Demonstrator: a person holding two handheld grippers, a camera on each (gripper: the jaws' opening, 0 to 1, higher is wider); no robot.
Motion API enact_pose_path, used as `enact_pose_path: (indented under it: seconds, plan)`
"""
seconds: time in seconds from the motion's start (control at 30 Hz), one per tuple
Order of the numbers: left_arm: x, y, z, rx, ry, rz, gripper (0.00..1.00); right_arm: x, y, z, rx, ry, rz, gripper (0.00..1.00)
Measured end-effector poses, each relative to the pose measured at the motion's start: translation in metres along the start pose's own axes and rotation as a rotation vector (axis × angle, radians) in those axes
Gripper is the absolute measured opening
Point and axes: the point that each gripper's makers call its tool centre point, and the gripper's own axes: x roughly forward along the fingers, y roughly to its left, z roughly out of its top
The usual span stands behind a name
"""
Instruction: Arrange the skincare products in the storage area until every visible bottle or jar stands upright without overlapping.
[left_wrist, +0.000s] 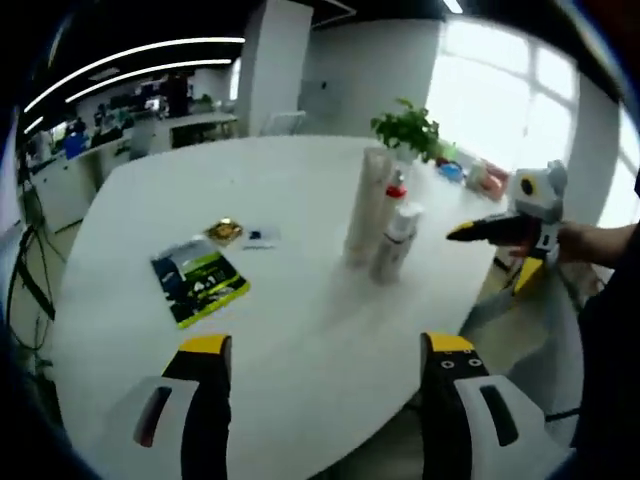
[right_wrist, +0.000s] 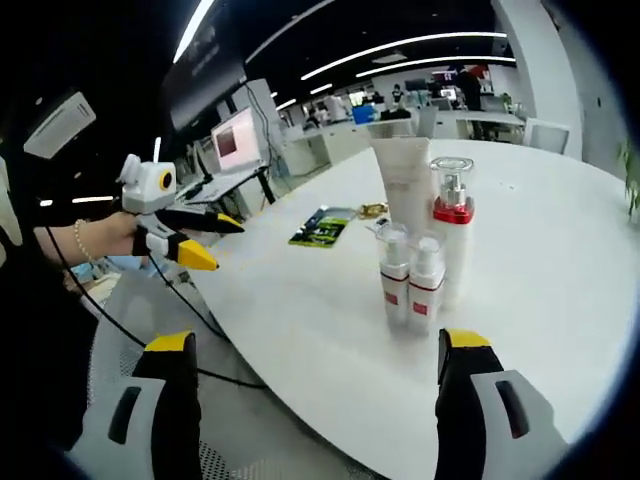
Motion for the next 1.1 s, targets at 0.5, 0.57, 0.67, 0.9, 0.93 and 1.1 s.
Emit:
enact_pose_path:
  seconds: [0.5, 0.57, 0.67, 0.9, 0.93, 1.1]
  plan:
    - [-0.019, 0.007, -0.014, -0.030, -0.009, 0.024, 0.79, -0.003, -0.003, 0.001, -0.007, -0.007, -0.024, 0.99]
    - [-0.020, 0.006, -0.018, -0.014, -0.005, 0.021, 0.79, -0.002, -0.004, -0.001, -0.013, -0.002, -0.026, 0.99]
    - [-0.020, 0.006, -0.020, -0.028, 0.000, 0.014, 0.80, -0.002, -0.004, 0.001, -0.015, -0.009, -0.027, 0.99]
    - [-0.020, 0.011, -0.019, -0.036, -0.002, 0.022, 0.79, -0.003, -0.005, 0.001, -0.007, -0.018, -0.032, 0.99]
    - [-0.020, 0.011, -0.019, -0.037, -0.003, 0.021, 0.79, -0.003, -0.005, 0.001, -0.007, -0.018, -0.033, 0.99]
    - [-0.019, 0.011, -0.016, -0.042, -0.003, 0.025, 0.78, -0.003, -0.004, 0.000, -0.008, -0.011, -0.034, 0.97]
